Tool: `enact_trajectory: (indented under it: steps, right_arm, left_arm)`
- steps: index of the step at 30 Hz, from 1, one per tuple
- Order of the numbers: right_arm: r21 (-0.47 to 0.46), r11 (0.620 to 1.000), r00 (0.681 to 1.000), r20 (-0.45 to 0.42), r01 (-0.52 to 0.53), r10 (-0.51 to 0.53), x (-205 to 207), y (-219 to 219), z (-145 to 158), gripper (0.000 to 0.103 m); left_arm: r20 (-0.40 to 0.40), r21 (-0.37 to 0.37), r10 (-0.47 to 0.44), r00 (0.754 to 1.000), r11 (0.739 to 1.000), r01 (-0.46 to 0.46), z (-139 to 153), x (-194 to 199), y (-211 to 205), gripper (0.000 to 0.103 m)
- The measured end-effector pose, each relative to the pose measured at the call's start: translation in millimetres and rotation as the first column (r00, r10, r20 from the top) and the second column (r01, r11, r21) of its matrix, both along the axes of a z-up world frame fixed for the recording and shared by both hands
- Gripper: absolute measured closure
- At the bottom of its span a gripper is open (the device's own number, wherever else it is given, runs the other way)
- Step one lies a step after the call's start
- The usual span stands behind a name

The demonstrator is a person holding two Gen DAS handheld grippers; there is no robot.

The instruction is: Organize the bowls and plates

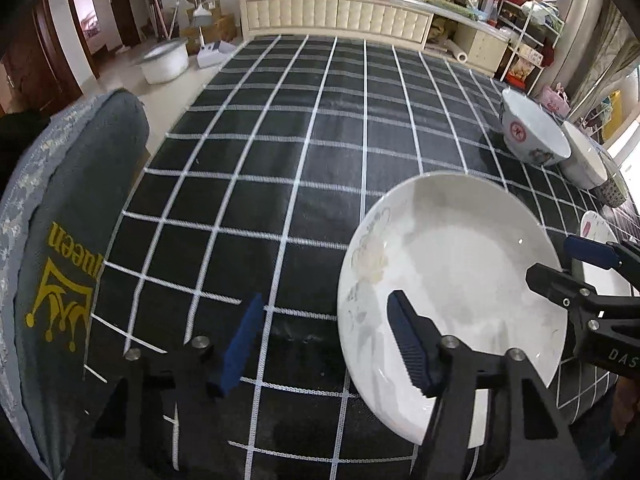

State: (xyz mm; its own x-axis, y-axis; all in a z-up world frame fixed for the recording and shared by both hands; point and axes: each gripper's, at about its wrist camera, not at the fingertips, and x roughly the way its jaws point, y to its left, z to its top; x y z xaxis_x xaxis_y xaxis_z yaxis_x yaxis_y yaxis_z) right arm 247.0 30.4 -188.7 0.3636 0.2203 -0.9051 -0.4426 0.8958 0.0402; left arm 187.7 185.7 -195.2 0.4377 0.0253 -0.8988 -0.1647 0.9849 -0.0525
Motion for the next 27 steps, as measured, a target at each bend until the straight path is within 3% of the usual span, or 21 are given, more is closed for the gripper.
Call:
enact_trajectory:
  steps: [2,9,14,16,18,27]
  right_arm:
    - [-0.005,1.0,1.0,-0.01,0.006,-0.006,1,-2,-3,0.031]
    - [0.007,0.999,0.996,-0.079,0.037,-0.037,2,-7,-18,0.054]
    - [-0.01,0.999,0.998,-0.058,0.039,-0.04,-4,-5,-17,0.067]
    - [-0.009,0.999,0.997,-0.059,0.053,-0.054,-3,-6,-17,0.068]
    - [-0.004,0.998,0.996,-0.062,0.065,-0.065,-1,-8,-16,0.071]
    - [0.026,0.995,0.994,-0.063,0.093,-0.091,-1,-10,-6,0.076]
  left_arm:
    - [-0.017,-0.006,0.0,1.0,1.0,0.0,-5,1,0,0.044]
    - [-0.039,-0.033,-0.015,0.999,0.999,0.014,-12,3,-6,0.057]
    - [-0.048,-0.02,-0.046,0.998,0.999,0.045,-10,6,-16,0.064]
    - [-0.043,-0.019,-0.076,0.996,0.997,0.075,-9,6,-23,0.074]
    - [-0.045,0.009,-0.078,0.996,0.997,0.078,-9,6,-26,0.074]
    - [-0.053,-0.017,-0.054,0.997,0.998,0.053,-5,6,-20,0.081]
